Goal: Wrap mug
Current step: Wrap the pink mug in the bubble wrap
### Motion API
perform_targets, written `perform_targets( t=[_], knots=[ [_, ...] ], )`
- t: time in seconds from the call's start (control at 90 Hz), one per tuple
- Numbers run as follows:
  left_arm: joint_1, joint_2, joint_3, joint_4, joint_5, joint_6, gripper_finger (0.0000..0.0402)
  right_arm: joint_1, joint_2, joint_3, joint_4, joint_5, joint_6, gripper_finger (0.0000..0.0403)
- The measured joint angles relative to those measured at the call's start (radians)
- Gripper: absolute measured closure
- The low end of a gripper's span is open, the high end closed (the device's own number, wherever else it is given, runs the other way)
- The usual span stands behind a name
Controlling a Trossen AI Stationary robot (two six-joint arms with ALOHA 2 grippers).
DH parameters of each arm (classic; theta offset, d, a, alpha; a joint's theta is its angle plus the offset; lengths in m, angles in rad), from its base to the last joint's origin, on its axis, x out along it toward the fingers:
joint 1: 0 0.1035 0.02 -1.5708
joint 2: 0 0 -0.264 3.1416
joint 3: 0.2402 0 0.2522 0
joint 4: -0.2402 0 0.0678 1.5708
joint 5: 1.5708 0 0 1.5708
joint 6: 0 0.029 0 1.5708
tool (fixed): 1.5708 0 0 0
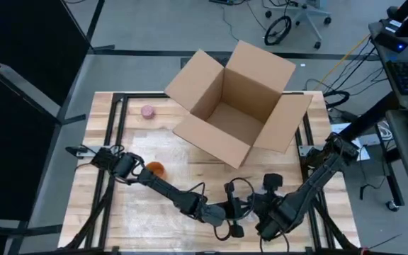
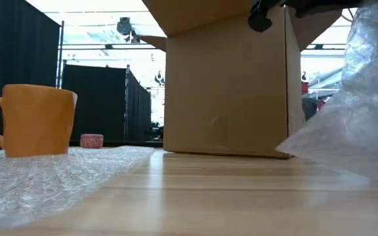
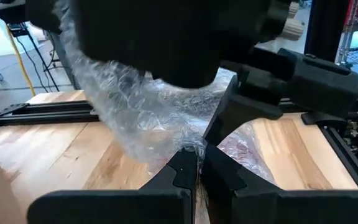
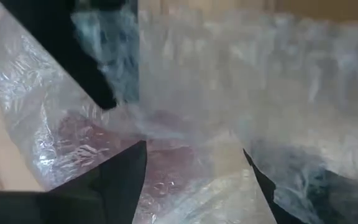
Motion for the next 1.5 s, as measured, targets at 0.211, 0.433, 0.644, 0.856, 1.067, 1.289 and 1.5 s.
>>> perform_targets(
  t=[0.211,0.433,0.644,0.856,1.067,1.289,1.5],
  knots=[
    [0.000,0.000,0.000,-0.022,0.008,0.000,0.0400,-0.057,-0.002,-0.001,0.013,-0.094,-0.103,0.0133],
    [-0.002,0.000,0.000,-0.025,0.010,0.000,0.0400,-0.093,-0.122,-0.158,0.168,-0.160,-0.128,0.0133],
    [-0.002,0.001,0.000,-0.026,0.010,0.000,0.0400,-0.096,-0.278,-0.402,0.460,-0.193,-0.096,0.0133],
    [-0.001,0.002,0.000,-0.048,0.010,0.001,0.0400,-0.088,-0.308,-0.528,0.611,-0.191,-0.051,0.0133],
    [0.001,0.002,0.000,-0.217,0.040,0.002,0.0400,-0.088,-0.291,-0.569,0.646,-0.188,-0.050,0.0133],
    [0.001,-0.002,0.004,-0.397,0.051,0.002,0.0400,-0.088,-0.274,-0.569,0.654,-0.171,-0.044,0.0133],
    [-0.018,-0.003,0.004,-0.438,0.043,0.063,0.0400,-0.087,-0.239,-0.569,0.689,-0.159,-0.046,0.0133]
  ],
)
